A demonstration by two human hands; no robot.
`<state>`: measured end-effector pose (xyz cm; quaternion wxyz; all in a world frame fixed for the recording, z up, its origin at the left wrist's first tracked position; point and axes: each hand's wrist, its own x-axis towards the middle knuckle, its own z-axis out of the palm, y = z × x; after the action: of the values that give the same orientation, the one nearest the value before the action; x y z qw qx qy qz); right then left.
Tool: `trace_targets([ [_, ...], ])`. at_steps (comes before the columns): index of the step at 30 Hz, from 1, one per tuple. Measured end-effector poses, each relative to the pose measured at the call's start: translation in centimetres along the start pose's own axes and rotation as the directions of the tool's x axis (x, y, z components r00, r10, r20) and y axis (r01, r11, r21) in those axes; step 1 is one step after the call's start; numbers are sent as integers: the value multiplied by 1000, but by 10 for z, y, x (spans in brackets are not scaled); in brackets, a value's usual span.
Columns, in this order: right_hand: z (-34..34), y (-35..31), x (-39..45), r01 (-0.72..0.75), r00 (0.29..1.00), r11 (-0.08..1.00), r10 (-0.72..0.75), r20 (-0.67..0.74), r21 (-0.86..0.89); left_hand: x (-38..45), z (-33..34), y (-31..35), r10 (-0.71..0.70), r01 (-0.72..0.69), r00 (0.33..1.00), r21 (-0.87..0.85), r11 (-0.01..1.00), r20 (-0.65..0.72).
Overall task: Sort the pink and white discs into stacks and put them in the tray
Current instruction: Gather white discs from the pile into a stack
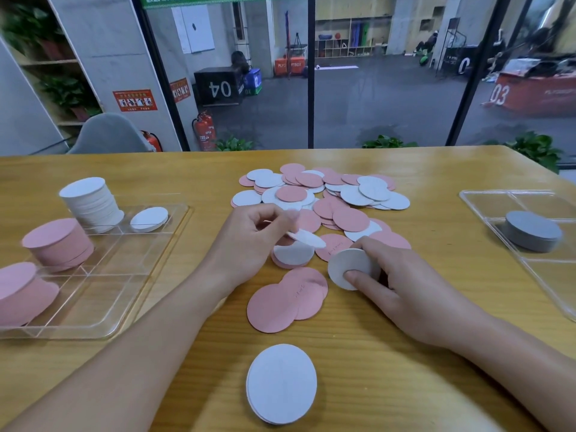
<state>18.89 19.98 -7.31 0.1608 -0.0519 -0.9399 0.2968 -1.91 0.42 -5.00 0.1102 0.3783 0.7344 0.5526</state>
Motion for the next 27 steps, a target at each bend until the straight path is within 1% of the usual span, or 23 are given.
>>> trace_targets([
  [5,-2,-3,-1,-7,1000,1000,7,-18,2,-2,0,0,-3,0,997,31,1000,71],
  [7,-2,-3,0,-9,1000,1000,9,-26,12,-4,3,5,34,-37,995,36,999,90],
  [12,-2,-4,0,-27,997,997,32,-74,66,-9,14,8,59,-49,981,-59,997,187],
  [14,-1,-5,0,-19,997,997,23,-69,70,-11,21,9,99,-87,970,-63,994,223],
  [16,1,-5,-1,-7,1000,1000,7,-27,25,-14,27,10,126,-107,957,-87,990,260],
  [18,4,-4,-2,12,1000,998,-12,9,-64,-15,29,11,130,-108,950,-91,990,284],
  [20,4,-3,-1,14,1000,993,-11,23,-119,-14,25,11,104,-86,959,-80,993,264],
  [21,4,-3,0,11,1000,991,-8,23,-132,-12,21,9,79,-70,971,-45,997,225],
  [22,3,-3,1,4,1000,990,-1,21,-141,-9,16,6,58,-66,985,40,997,164],
  [23,3,-4,1,-5,1000,990,8,19,-144,-6,11,3,55,-72,994,173,982,99],
  [24,2,-5,0,-12,1000,990,15,19,-140,-4,5,-1,50,-67,997,319,945,61],
  [25,1,-5,0,-18,1000,991,20,18,-130,-2,1,-5,25,-45,998,438,898,52],
  [26,1,-5,0,-23,1000,993,25,18,-117,-1,-1,-7,-15,-18,998,511,859,61],
  [27,0,-5,0,-25,999,994,28,19,-106,0,-4,-8,-57,3,995,547,837,81],
])
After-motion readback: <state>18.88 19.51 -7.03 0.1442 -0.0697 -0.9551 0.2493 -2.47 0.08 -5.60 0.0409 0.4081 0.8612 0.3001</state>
